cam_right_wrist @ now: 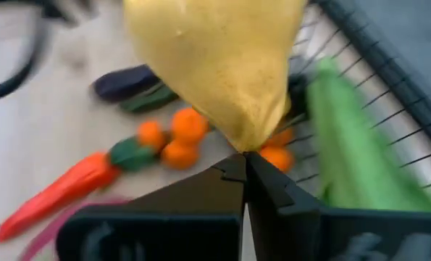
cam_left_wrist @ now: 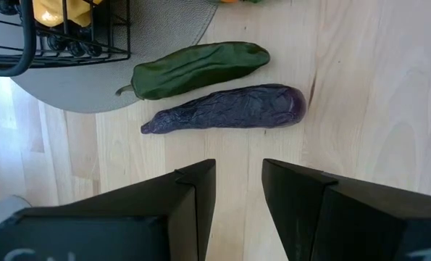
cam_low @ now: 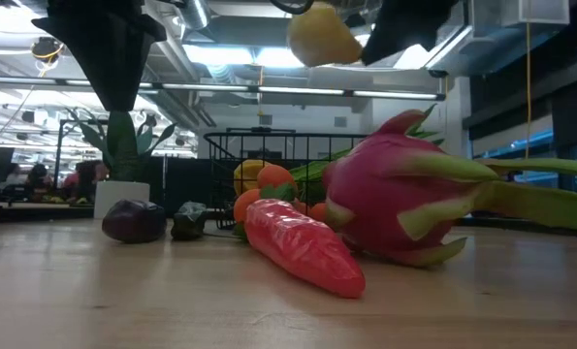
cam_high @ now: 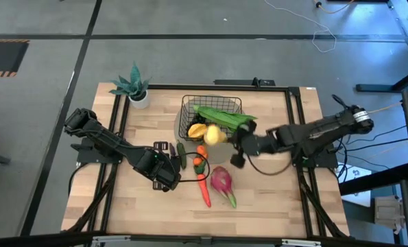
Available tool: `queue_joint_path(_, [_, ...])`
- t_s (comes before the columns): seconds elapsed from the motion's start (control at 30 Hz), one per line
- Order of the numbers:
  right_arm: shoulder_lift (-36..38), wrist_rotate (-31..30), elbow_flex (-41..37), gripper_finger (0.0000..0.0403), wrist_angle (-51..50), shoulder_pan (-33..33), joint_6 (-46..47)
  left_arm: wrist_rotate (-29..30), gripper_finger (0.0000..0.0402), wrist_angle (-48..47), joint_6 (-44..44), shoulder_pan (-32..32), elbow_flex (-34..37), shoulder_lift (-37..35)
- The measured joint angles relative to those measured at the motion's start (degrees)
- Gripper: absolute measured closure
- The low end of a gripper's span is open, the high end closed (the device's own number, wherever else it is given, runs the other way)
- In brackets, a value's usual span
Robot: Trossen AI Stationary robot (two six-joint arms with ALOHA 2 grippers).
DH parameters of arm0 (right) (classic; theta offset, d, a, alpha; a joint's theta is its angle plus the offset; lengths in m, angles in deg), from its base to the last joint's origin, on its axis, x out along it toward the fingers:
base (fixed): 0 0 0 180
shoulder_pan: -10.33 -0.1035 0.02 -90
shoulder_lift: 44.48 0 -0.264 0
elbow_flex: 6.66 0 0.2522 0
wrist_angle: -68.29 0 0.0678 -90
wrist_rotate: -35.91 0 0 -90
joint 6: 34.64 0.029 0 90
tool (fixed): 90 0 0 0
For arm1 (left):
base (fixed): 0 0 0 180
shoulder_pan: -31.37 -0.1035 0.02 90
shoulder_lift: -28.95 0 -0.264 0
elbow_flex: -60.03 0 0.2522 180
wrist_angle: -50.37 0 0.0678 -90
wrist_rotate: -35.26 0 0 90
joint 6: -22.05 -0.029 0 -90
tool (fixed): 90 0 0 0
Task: Build produce basket
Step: Put the pear into the wire basket, then put the eggplant into the wire basket
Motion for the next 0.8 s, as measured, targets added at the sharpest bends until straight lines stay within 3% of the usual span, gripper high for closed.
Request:
queue_joint_path(0.33, [-2.68,5.07,0.18,0.0397,3.32,12.11,-4.33,0.01,0.0298,0.04,0.00,0.04,0.00,0.00])
queue_joint_path(0.5, [-5.13,12.57,0.18,0.0364,5.58,15.30,-4.81,0.01,0.0298,0.07,0.01,0.04,0.00,0.00])
queue_joint_path(0.67, [-6.47,13.52,0.18,0.0317,8.14,17.47,-7.30,0.00,0.0298,0.13,0.01,0.04,0.00,0.00])
queue_joint_path(0.8, [-6.29,13.64,0.18,0.0293,7.93,18.01,-3.76,0.00,0.0298,0.15,0.02,0.04,0.00,0.00])
